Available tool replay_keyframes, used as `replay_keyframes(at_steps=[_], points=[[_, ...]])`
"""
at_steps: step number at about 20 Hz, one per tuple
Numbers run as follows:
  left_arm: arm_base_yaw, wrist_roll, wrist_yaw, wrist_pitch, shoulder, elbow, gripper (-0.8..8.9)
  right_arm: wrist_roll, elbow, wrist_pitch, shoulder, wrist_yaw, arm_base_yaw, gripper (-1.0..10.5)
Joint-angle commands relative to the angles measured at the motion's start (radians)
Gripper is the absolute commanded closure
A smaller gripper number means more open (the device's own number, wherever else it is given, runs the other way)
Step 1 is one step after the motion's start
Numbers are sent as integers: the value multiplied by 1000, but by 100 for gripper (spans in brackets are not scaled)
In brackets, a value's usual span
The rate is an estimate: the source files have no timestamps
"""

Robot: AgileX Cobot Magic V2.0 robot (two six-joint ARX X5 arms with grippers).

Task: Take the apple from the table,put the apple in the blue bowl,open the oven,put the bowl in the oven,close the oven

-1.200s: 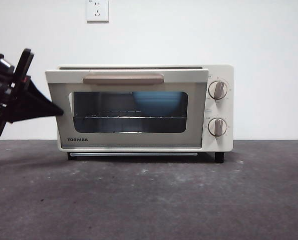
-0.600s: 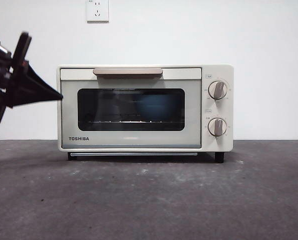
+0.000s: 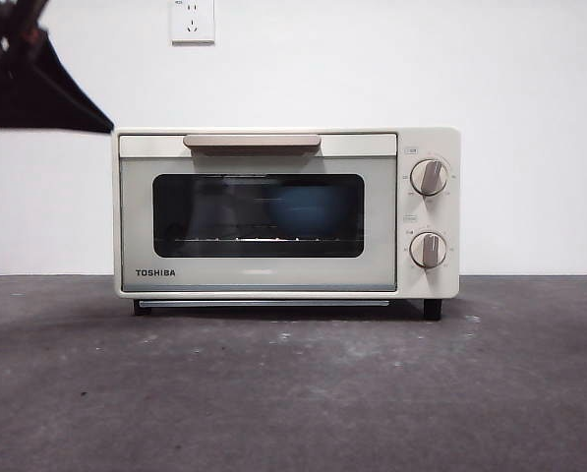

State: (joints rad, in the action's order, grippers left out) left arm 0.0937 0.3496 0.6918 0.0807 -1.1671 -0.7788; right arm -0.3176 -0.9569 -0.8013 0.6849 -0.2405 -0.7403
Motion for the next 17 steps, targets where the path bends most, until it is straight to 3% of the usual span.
replay_keyframes(at_steps=[1,11,17], points=[[39,-107,-92,89,95,-13,807,44,13,68,9,37,-10,806],[187,-159,-401,335,424,-13,807,88,187,396,6,221,-10,806],[218,-173,-456,420,523,-13,807,98,279,552,6,241,-10,808]])
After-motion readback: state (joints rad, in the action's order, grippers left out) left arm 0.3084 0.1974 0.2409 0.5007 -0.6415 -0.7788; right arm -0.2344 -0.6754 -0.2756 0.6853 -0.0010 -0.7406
